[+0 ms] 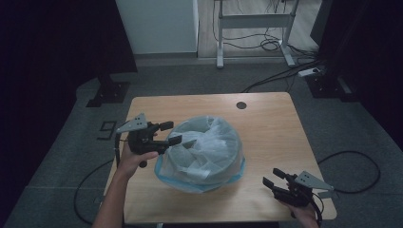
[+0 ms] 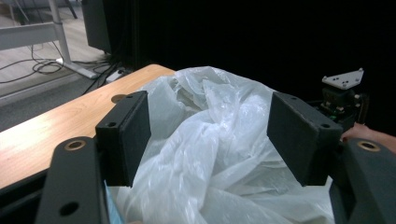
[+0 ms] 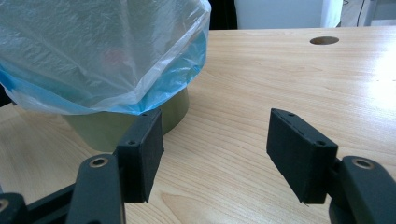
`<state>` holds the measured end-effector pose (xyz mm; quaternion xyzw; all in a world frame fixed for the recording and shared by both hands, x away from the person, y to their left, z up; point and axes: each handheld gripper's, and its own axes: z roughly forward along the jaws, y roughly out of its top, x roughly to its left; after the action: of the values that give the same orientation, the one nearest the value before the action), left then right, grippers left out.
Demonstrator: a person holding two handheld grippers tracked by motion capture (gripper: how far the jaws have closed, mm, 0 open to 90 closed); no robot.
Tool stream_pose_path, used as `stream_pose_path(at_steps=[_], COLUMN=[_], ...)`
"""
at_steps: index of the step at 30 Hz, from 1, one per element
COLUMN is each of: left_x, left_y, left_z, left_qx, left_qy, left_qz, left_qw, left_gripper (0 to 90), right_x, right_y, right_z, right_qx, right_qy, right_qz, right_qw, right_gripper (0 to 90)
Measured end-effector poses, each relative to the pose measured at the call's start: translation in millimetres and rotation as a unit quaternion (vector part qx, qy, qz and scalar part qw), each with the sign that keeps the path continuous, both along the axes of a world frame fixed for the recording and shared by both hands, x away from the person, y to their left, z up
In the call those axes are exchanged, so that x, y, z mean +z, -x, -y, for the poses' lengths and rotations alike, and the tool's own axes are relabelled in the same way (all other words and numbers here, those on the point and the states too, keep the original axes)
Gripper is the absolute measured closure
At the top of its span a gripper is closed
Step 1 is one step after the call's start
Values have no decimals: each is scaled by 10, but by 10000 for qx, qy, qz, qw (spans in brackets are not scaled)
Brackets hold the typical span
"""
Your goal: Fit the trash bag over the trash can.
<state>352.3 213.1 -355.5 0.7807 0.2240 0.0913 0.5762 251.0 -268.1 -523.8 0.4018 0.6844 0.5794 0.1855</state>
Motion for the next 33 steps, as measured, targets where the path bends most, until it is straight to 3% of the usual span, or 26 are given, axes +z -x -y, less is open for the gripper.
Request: stream_pose_path(at_steps=[11, 23, 33], left_x=[86, 134, 143], left_y=[-215, -309, -357], left_z=[361, 565, 801], left_qx=[-477, -699, -964], left_qy=[-546, -645, -985], left_qz=[-104, -217, -339], left_qw=[9973, 9952, 9899], left_gripper=[322, 333, 348], right_x=[-28, -44, -52], right_y=[25, 33, 29], right_z=[7, 10, 2], right_qx=[-31, -44, -38], right_qy=[31, 50, 89], right_qz=[-46, -73, -89], right_qw=[10000, 10000, 9999], right_gripper=[369, 378, 379])
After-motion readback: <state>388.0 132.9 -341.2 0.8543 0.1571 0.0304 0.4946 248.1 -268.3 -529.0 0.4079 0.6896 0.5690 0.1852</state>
